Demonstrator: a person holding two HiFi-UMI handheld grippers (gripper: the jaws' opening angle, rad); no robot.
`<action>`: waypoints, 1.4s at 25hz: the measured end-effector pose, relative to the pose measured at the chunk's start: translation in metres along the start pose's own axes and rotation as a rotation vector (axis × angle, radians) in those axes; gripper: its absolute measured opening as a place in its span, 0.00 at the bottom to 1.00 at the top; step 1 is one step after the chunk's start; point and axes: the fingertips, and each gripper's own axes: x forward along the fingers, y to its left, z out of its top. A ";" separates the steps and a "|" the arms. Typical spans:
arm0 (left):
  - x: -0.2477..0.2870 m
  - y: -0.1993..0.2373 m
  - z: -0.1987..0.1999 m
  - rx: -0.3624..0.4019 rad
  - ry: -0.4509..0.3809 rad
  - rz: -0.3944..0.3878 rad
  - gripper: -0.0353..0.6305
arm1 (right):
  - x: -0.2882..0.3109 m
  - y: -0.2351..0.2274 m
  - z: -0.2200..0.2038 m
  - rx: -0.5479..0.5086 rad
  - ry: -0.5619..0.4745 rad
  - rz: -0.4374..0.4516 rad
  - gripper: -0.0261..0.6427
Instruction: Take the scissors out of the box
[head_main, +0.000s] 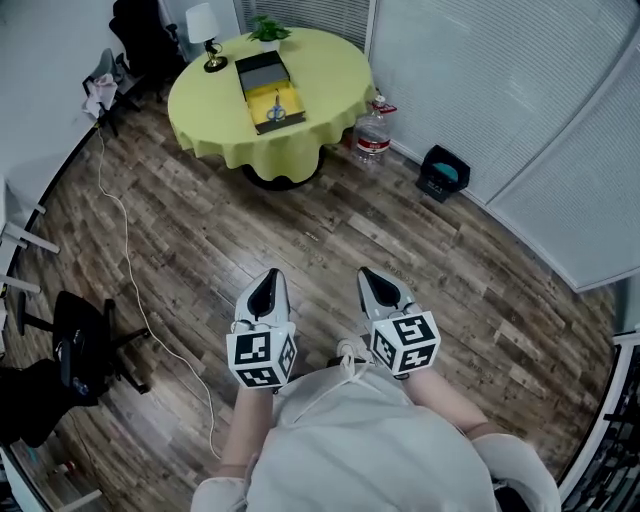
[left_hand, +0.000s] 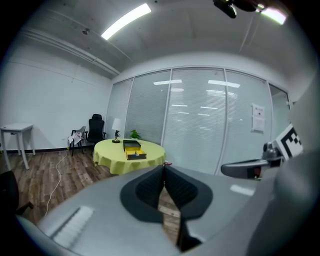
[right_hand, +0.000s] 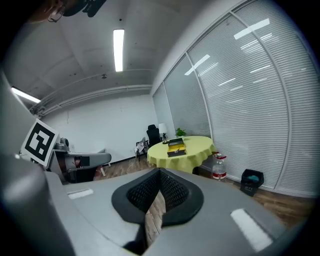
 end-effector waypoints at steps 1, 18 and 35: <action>0.008 -0.010 0.001 0.005 0.000 0.000 0.06 | 0.000 -0.012 0.001 0.001 0.004 0.004 0.04; 0.147 -0.010 0.014 -0.001 0.038 0.033 0.06 | 0.101 -0.114 0.014 0.027 0.096 0.011 0.04; 0.386 0.145 0.128 -0.044 -0.017 -0.034 0.06 | 0.361 -0.160 0.153 -0.027 0.025 -0.056 0.04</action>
